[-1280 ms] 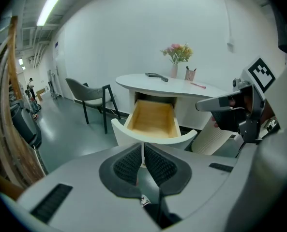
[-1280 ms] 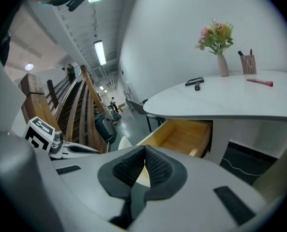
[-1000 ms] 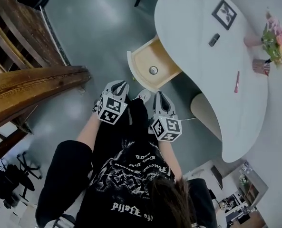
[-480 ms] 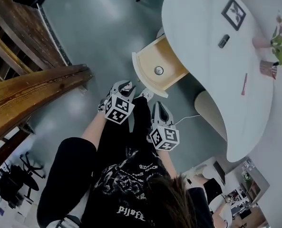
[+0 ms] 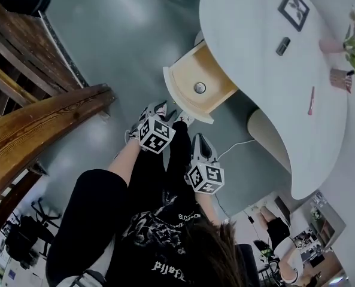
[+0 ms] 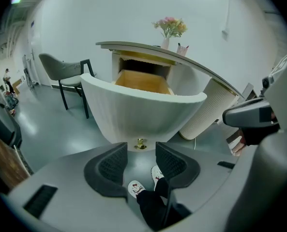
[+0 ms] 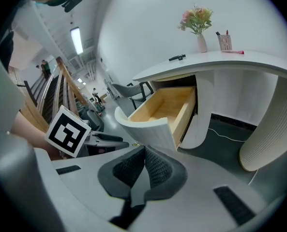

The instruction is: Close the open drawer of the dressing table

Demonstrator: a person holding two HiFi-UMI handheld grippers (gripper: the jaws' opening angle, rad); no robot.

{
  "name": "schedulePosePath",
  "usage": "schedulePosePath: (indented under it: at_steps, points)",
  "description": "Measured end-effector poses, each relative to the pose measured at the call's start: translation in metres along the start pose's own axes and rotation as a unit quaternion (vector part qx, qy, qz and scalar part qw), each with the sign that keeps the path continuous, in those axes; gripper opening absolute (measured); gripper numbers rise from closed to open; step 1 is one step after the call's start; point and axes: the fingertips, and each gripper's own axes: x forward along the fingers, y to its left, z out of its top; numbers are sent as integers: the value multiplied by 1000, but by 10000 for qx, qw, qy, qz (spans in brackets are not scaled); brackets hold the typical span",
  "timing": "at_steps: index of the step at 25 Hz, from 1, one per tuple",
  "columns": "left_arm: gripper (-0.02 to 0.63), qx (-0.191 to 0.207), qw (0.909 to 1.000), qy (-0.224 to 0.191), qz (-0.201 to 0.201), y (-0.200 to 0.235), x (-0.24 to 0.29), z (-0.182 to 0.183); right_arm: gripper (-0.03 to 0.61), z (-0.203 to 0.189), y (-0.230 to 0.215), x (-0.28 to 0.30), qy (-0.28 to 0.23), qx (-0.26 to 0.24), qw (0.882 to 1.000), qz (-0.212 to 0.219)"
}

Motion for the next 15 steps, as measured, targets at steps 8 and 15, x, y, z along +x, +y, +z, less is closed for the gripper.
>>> schedulePosePath:
  at_steps: [8,15]
  points:
    - [176,49,9994,324,103,5,34,-3,26,-14,-24,-11,88,311,9981,-524]
    - [165,144,9979,635,46,7,52,-8,26,-14,-34,-14,92,390,9970,-657]
